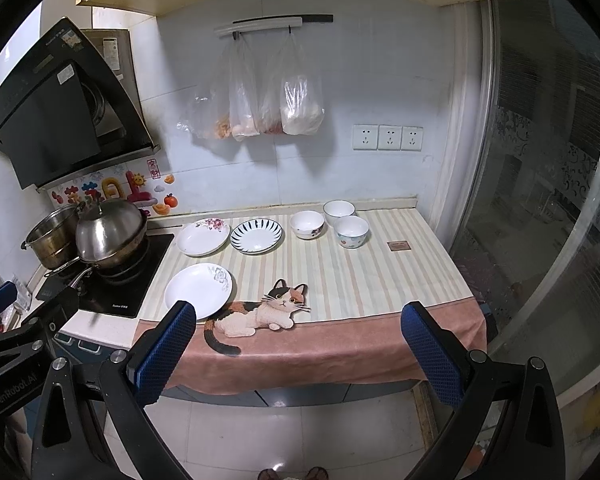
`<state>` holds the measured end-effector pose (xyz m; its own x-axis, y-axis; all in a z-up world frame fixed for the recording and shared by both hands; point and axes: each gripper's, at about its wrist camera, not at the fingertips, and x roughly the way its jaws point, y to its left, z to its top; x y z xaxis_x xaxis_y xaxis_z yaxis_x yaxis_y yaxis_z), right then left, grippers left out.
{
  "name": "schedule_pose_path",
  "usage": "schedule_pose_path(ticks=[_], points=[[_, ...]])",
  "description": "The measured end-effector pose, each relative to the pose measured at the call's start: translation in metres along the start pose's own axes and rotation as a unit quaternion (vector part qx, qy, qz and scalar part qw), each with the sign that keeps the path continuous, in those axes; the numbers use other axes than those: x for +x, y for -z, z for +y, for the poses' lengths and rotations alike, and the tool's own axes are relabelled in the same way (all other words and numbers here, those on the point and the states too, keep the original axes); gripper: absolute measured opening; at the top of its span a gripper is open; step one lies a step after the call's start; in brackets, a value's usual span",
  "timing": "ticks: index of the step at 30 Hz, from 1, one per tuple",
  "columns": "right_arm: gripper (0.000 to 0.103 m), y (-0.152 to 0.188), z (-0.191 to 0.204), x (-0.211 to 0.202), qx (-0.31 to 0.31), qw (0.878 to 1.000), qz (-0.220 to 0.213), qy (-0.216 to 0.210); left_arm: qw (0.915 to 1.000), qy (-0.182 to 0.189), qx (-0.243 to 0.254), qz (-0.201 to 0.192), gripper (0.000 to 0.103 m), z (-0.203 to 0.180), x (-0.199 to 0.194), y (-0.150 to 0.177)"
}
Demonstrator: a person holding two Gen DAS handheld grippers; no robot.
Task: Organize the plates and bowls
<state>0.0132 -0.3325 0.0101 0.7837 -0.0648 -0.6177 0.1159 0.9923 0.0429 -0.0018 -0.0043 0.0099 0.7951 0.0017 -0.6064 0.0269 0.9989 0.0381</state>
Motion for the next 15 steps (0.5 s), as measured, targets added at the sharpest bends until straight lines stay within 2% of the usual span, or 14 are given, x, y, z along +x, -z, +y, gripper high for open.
schedule_pose_path(ticks=[15], points=[[0.103,0.0023,0.0002,0.0020,-0.001,1.000,0.003,-0.003,1.0000,0.003,0.000,-0.002,0.103,-0.0013,-0.0059,0.0041]])
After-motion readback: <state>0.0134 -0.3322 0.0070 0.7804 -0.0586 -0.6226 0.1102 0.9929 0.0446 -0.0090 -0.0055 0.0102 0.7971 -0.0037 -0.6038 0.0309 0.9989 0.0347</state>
